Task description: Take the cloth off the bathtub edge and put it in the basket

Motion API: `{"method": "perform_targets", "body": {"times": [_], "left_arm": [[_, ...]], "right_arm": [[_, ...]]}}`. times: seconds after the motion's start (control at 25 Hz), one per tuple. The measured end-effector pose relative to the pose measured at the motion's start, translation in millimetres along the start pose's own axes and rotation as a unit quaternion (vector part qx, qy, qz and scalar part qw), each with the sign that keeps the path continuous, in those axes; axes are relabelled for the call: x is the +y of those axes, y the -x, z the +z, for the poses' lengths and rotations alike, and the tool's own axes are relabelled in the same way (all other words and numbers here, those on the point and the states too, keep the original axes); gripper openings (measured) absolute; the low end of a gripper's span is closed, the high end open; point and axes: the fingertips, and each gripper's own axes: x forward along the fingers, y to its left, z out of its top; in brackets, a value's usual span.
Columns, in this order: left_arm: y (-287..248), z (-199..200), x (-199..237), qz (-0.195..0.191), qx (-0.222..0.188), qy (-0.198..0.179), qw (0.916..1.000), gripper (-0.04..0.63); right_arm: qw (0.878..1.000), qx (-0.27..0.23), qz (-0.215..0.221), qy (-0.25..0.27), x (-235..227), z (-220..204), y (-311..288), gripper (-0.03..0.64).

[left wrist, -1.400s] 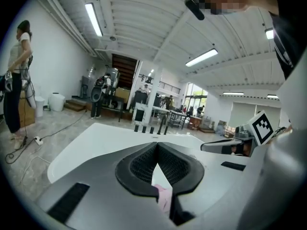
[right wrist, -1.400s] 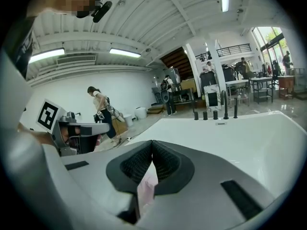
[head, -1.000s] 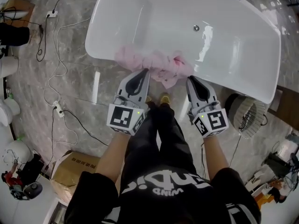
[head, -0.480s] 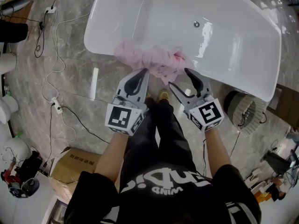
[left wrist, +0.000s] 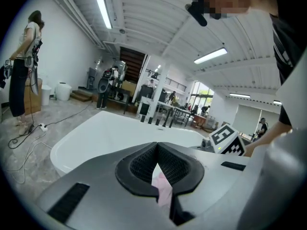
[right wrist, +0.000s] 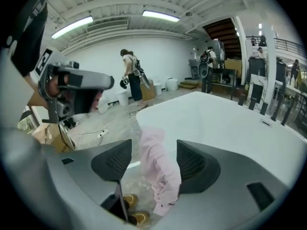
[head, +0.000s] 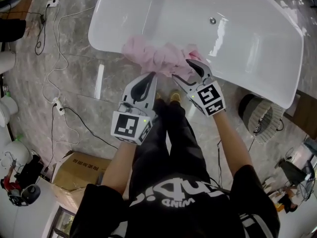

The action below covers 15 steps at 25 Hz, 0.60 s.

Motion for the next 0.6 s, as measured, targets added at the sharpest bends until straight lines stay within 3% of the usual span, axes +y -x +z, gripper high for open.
{"method": "perform_targets", "body": {"times": [0.2,0.6], "left_arm": [[2.4,-15.8,6.9,0.002,0.012,0.007,0.9999,0.014],[11.6,-38.9,23.7,0.020,0.033,0.023,0.9990,0.014]], "right_arm": [[0.996,0.072,0.014,0.050,-13.2,-37.1,-62.0,0.255],[0.972,0.198,0.039,0.117,-25.7,-100.7,-138.7,0.255]]}}
